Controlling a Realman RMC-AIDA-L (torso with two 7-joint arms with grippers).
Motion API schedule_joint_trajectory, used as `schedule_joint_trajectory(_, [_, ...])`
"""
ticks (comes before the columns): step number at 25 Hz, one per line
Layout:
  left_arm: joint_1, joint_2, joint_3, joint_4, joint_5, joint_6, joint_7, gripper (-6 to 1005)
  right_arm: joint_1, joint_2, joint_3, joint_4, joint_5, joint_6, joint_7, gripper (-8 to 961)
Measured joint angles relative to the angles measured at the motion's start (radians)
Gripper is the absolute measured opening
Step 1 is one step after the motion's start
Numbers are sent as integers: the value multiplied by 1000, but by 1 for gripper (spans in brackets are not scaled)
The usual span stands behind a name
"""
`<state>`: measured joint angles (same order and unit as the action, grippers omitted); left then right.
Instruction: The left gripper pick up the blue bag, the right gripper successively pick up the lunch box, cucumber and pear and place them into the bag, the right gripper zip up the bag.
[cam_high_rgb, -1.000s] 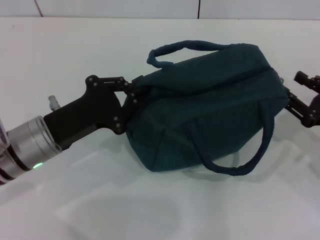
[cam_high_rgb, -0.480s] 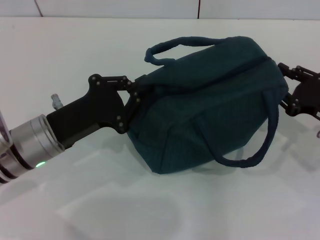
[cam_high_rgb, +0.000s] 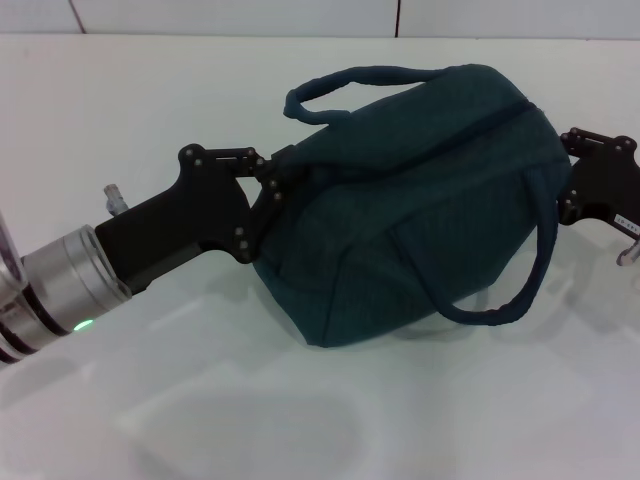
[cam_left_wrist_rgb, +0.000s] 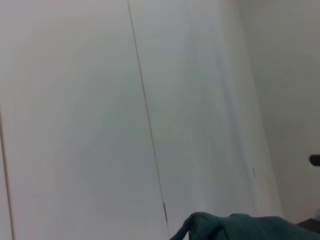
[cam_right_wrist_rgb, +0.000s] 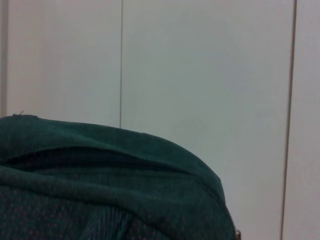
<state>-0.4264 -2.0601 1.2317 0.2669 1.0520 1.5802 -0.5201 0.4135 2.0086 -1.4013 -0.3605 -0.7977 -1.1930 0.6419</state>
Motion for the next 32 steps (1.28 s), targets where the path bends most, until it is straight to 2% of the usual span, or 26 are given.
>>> schedule_joint_trajectory(3, [0,0,0,0,0,-2,0,45,0,1,0,0,0,-4,-3,313])
schedule_joint_trajectory(9, [-1,-1,0,0,-2,-2,0,46,-2,2,7,-1,5,2,-4,105])
schedule_joint_trajectory(17, [-3,-3,0,0,-5,-1,-7,46,-6,4,56,8,8,44,1,15])
schedule_joint_trajectory(29, [-18,-7,0,0,-6,-2,-45,48,-8,3,60,23,4,113,6,18])
schedule_joint_trajectory(32, [-18,-16,-2,0,-17,-7,-45,50,-7,3,56,23,4,102,7,23])
